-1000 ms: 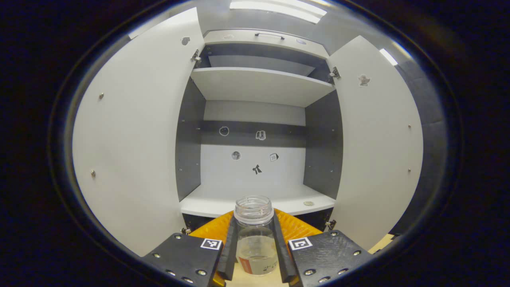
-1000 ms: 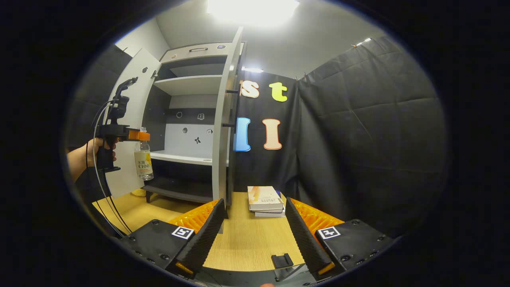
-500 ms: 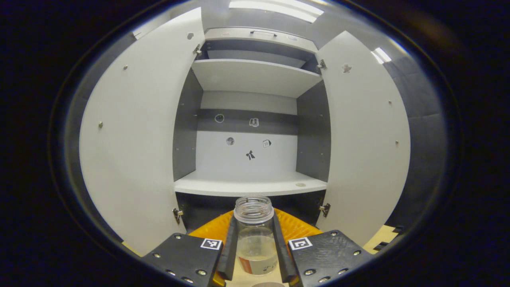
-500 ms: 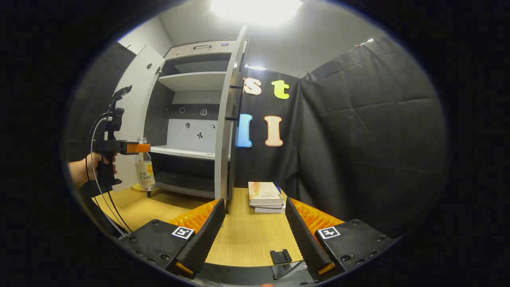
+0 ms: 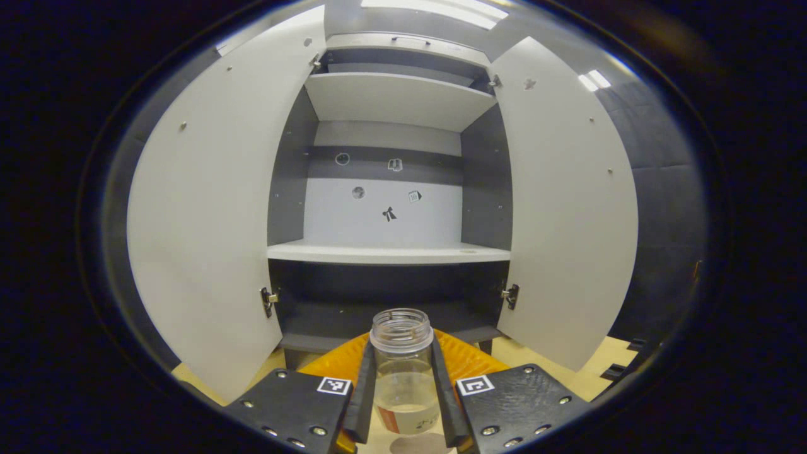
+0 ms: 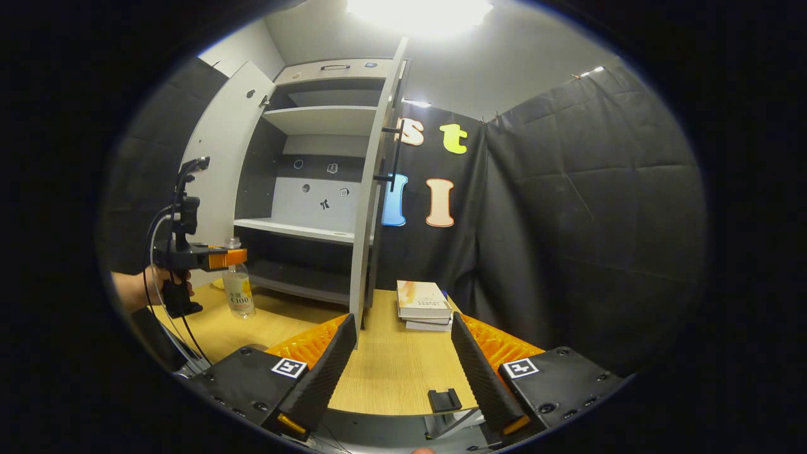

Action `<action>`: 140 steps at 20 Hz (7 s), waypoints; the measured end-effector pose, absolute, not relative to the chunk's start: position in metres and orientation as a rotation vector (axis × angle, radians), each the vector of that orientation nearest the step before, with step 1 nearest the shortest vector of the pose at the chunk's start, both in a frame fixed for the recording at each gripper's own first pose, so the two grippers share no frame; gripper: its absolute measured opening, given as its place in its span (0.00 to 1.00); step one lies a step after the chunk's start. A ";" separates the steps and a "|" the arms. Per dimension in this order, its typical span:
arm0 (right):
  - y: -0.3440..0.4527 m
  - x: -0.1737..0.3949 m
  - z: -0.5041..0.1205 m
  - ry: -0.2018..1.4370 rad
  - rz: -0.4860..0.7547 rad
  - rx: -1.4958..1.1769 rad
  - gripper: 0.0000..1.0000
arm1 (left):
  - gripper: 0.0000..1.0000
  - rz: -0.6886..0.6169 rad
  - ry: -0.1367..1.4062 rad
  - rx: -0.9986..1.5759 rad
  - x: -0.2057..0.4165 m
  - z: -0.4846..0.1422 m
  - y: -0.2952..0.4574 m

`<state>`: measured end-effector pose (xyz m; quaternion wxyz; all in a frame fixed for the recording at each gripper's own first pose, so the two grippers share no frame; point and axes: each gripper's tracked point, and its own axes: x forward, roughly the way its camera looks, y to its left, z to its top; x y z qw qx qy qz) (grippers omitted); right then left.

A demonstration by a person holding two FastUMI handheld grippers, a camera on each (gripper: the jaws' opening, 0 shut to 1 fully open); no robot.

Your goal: Grasp the bottle in the cabinet with the left hand and place it on the coaster, then close the right door with the right hand and the left door with the left hand.

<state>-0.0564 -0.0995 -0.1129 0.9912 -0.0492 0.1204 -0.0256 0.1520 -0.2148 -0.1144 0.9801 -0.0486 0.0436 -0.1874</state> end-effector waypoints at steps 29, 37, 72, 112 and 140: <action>-0.117 -0.052 -0.111 0.259 -0.089 -0.038 0.95 | 0.77 -0.296 0.218 -0.108 0.108 -0.214 -0.226; -0.128 -0.028 -0.092 0.252 -0.091 0.093 0.97 | 0.80 -0.272 0.107 -0.050 0.089 -0.121 -0.213; -0.138 0.142 0.045 0.152 -0.221 0.026 0.97 | 0.80 0.067 0.031 -0.035 0.017 -0.012 0.031; 0.041 0.174 0.035 0.167 -0.006 -0.024 0.95 | 0.81 0.046 0.035 -0.073 0.070 -0.036 0.129; 0.055 0.146 -0.024 0.258 0.039 -0.028 0.95 | 0.81 0.035 0.020 -0.057 0.149 0.051 0.175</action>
